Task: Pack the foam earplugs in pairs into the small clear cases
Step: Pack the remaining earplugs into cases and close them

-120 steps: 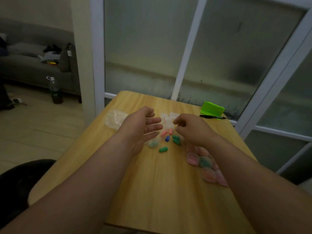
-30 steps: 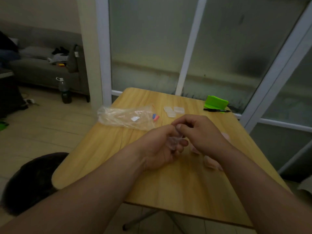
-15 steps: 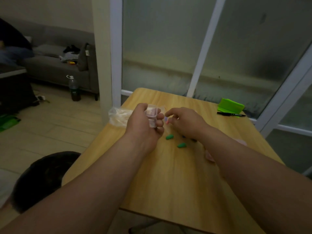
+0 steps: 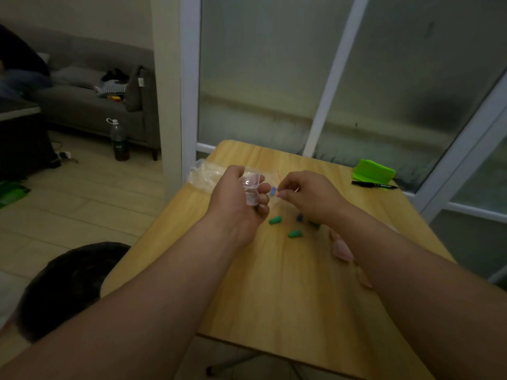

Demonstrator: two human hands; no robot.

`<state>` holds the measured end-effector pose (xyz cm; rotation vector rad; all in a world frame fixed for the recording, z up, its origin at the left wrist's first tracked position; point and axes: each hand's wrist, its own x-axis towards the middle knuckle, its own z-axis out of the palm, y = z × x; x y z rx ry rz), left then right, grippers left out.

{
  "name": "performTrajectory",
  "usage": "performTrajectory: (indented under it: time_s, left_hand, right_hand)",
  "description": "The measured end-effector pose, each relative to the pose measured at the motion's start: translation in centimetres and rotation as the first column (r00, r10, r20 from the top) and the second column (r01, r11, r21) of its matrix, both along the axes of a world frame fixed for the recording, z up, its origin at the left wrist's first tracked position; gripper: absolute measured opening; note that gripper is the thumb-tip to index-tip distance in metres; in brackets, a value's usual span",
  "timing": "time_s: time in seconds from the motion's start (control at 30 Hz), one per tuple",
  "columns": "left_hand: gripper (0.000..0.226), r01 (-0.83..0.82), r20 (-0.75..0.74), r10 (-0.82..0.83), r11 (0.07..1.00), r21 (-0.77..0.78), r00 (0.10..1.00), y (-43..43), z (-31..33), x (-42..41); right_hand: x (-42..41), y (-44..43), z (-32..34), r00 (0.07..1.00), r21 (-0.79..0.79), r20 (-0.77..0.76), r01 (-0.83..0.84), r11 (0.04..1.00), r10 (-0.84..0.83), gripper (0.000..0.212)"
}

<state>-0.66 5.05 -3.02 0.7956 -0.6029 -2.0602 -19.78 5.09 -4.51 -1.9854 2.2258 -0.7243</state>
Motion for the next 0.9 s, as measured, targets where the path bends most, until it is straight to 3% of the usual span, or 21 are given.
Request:
performTrajectory:
  time_s: [0.2, 0.37, 0.47, 0.57, 0.9]
  left_hand:
    - [0.034, 0.111, 0.032, -0.111, 0.994, -0.012, 0.993, 1.6, 0.0, -1.0]
    - [0.039, 0.193, 0.022, -0.193, 0.981, -0.031, 0.981, 3.0, -0.3, -2.5]
    - [0.050, 0.215, 0.006, -0.215, 0.976, -0.037, 0.977, 3.7, -0.4, -3.1]
    - [0.040, 0.224, -0.025, -0.225, 0.974, -0.034, 0.974, 4.0, -0.4, -3.5]
    - [0.029, 0.239, -0.125, -0.240, 0.971, -0.028, 0.963, 4.3, -0.4, -4.1]
  right_hand:
    - [0.2, 3.4, 1.8, 0.980, -0.190, 0.199, 0.055, 0.980, -0.016, 0.007]
    - [2.4, 8.0, 3.1, 0.938, -0.327, 0.333, 0.014, 0.945, 0.102, 0.005]
    - [3.3, 9.5, 2.6, 0.965, -0.302, 0.239, -0.035, 0.953, 0.111, 0.006]
    - [3.2, 10.2, 1.6, 0.984, -0.289, 0.158, -0.038, 0.957, 0.087, 0.006]
    - [3.1, 10.5, 0.5, 0.983, -0.325, 0.174, -0.004, 0.946, 0.064, 0.007]
